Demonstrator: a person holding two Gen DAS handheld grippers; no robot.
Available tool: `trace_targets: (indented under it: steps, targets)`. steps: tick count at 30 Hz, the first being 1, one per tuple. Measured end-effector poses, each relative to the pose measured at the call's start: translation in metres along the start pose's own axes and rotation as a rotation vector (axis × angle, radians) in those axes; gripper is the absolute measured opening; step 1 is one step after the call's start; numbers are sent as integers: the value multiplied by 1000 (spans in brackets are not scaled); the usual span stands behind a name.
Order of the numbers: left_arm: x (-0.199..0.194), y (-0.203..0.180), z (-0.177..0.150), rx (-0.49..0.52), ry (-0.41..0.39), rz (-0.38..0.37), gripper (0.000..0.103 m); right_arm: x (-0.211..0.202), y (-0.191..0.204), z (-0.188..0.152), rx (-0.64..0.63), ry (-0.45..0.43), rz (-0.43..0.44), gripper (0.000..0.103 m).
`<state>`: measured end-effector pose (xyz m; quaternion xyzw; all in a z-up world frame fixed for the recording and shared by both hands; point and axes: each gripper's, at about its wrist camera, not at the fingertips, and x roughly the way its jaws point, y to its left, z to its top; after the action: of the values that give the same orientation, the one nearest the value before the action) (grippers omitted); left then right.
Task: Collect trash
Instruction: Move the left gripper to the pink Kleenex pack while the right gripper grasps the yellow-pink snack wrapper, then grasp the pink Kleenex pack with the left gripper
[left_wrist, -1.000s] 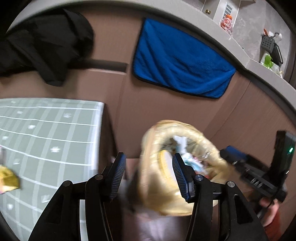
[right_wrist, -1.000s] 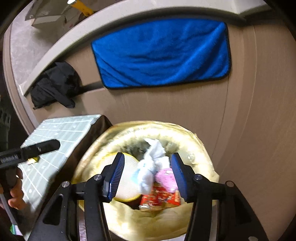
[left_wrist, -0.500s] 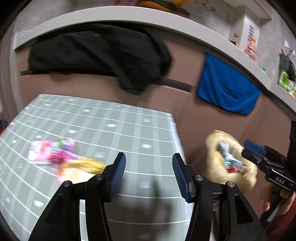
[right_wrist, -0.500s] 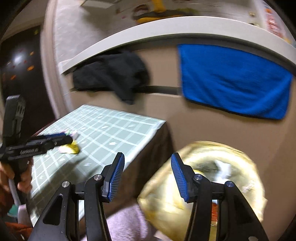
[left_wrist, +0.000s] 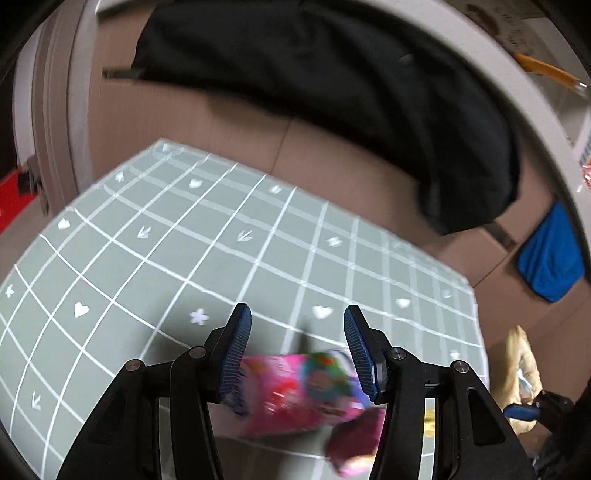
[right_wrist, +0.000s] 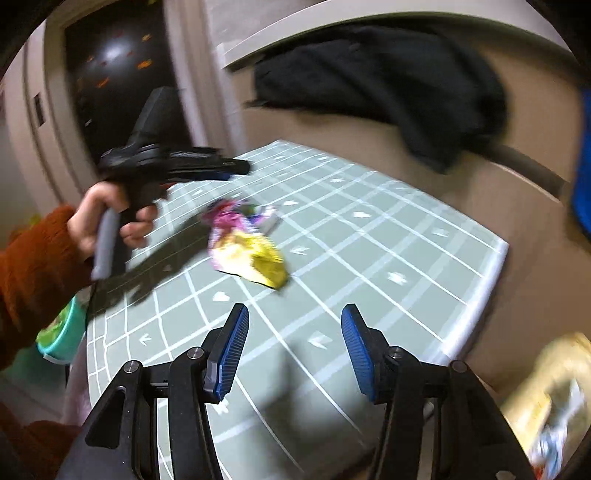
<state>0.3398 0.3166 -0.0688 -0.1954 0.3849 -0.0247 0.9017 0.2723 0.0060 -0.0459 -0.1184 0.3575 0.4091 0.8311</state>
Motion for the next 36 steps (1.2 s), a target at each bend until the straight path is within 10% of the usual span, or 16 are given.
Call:
trace_targets:
  steps: [11,13,19,30,36]
  targets:
    - [-5,26,-32,13,118,-84,53,112,36,53,-157,117,87,49]
    - [-10,24,-34,36,111,-98,53,128,36,52,-164,157,84,36]
    - [-12,5,-30,179,30,-19,53,102,17,30,-98,152,90,19]
    - [2,-37,-53,327,162,-66,53,19,-56,-30,173,103,-45,20]
    - [-4,-75,-77,415,159,15,54,8,-50,-30,134,64,-63,39]
